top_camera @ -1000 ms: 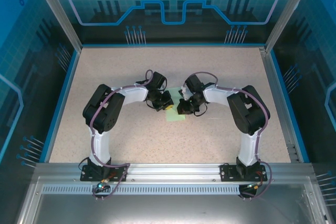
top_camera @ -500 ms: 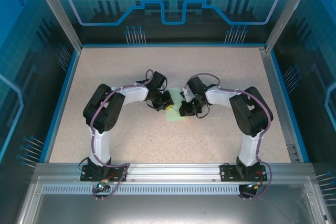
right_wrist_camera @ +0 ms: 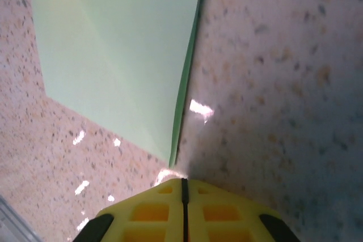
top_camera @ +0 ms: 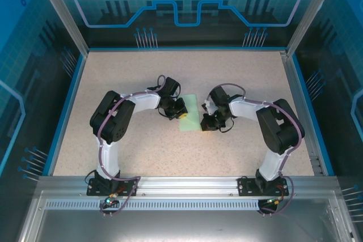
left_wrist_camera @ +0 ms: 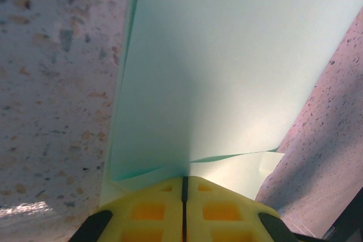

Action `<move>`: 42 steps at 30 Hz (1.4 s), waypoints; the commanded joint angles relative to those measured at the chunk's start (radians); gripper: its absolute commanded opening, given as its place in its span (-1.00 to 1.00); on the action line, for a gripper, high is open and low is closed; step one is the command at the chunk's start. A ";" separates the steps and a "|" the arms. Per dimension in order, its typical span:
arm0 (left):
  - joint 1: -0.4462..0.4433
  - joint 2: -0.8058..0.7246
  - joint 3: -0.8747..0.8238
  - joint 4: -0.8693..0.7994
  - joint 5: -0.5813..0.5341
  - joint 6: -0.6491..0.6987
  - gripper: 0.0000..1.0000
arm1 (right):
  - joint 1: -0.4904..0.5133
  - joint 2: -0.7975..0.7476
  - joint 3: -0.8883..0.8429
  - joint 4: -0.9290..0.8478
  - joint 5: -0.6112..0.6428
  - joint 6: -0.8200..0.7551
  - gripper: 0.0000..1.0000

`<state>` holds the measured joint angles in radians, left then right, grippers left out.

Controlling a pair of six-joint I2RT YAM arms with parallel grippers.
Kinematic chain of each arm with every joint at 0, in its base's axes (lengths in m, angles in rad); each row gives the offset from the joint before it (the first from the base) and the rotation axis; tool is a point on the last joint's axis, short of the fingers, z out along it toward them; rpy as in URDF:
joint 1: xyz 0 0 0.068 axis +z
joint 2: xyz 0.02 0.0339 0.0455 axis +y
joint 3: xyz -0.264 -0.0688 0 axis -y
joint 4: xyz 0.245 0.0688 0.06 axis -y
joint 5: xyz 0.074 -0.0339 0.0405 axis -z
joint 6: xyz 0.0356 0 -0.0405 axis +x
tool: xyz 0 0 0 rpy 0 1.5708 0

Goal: Fold a paper plane with a square sheet of paper (pick it up from the middle)
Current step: Fold the triangle a second time at the center of the table.

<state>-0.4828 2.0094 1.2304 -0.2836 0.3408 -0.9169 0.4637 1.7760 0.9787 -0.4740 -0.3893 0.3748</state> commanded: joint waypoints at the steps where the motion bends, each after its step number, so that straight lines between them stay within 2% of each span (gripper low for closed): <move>1: 0.000 0.069 -0.019 -0.101 -0.071 0.005 -0.85 | -0.005 -0.072 0.014 -0.014 -0.020 0.018 -0.84; 13: -0.001 0.068 -0.011 -0.101 -0.060 0.013 -0.85 | 0.033 0.080 0.120 0.031 -0.045 0.048 -0.85; 20: -0.002 0.068 -0.013 -0.103 -0.060 0.011 -0.85 | 0.026 0.123 0.101 0.000 -0.018 0.031 -0.86; 32: -0.002 0.075 -0.014 -0.114 -0.072 0.009 -0.85 | -0.021 0.055 -0.044 -0.040 0.002 -0.006 -0.87; 42: -0.001 0.074 0.000 -0.112 -0.062 0.014 -0.85 | -0.012 -0.011 0.030 0.007 -0.049 0.039 -0.86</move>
<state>-0.4828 2.0144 1.2430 -0.3000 0.3408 -0.9146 0.4511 1.7920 0.9726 -0.4431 -0.4240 0.3962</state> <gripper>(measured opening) 0.077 0.071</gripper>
